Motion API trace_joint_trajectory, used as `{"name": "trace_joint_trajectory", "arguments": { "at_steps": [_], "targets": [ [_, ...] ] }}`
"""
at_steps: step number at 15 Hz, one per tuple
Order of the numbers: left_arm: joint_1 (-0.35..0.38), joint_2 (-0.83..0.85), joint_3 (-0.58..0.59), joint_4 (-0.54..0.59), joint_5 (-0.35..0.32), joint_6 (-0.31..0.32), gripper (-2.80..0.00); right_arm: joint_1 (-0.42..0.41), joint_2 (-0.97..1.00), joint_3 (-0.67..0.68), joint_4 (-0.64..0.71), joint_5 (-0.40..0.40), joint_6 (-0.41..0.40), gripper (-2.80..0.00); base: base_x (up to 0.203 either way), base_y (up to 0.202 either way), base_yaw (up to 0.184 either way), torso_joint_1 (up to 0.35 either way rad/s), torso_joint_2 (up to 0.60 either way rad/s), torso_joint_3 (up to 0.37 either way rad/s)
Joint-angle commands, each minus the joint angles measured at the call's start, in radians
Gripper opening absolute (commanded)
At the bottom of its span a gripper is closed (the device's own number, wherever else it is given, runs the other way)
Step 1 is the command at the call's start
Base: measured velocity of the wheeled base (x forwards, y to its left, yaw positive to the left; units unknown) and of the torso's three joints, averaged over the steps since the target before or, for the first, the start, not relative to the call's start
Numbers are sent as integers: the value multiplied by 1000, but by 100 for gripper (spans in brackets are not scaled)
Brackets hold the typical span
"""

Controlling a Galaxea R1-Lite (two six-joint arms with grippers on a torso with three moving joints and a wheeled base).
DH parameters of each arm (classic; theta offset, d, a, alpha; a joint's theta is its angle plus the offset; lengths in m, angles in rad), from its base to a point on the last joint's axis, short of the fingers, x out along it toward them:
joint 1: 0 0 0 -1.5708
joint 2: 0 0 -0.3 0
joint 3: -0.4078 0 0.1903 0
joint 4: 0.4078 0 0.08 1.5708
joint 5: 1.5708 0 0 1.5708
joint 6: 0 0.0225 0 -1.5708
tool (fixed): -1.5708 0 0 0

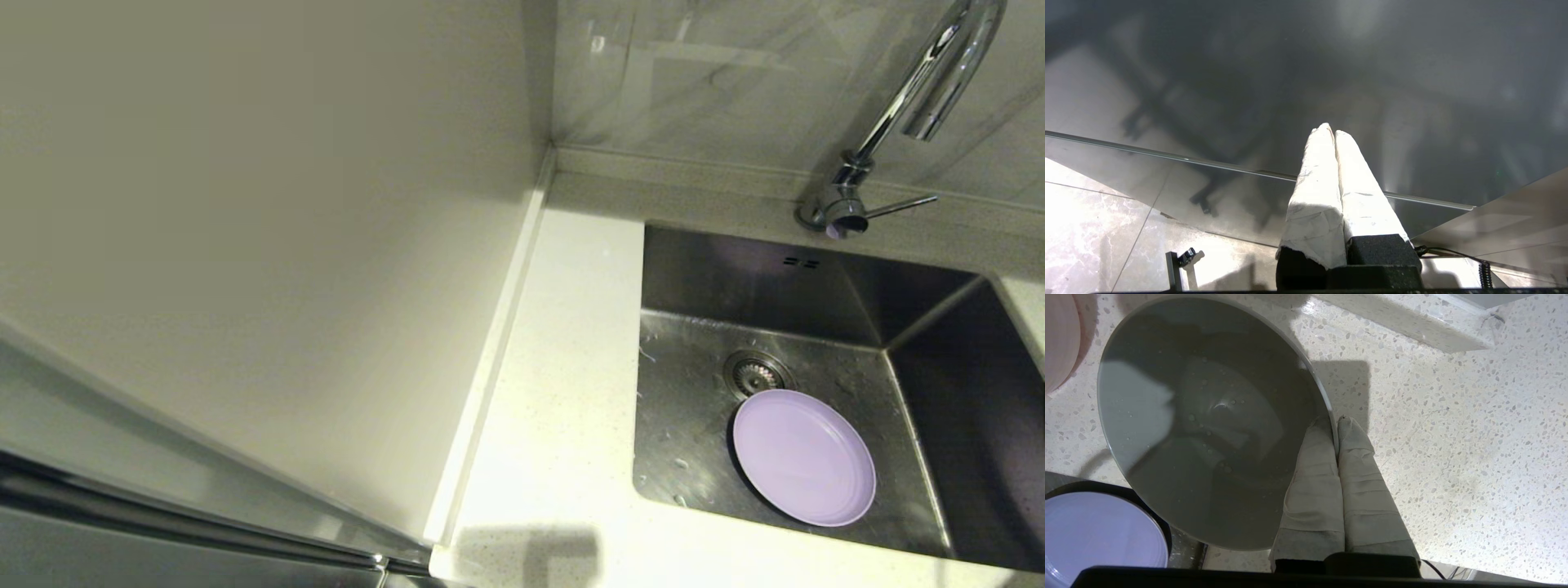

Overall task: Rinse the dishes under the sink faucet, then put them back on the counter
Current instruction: Place the bowl on the table

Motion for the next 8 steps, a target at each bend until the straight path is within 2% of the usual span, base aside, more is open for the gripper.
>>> {"name": "trace_joint_trajectory", "arguments": {
  "at_steps": [1,6,8],
  "targets": [
    [0,0,3,0,0,0,-280,1,15,-6,2,1,2,-280,0,0,0,0,0,0],
    [0,0,2,0,0,0,-280,1,18,-11,-1,1,-1,-280,0,0,0,0,0,0],
    [0,0,3,0,0,0,-280,1,18,-5,-58,1,-19,-280,0,0,0,0,0,0]
  ]
}}
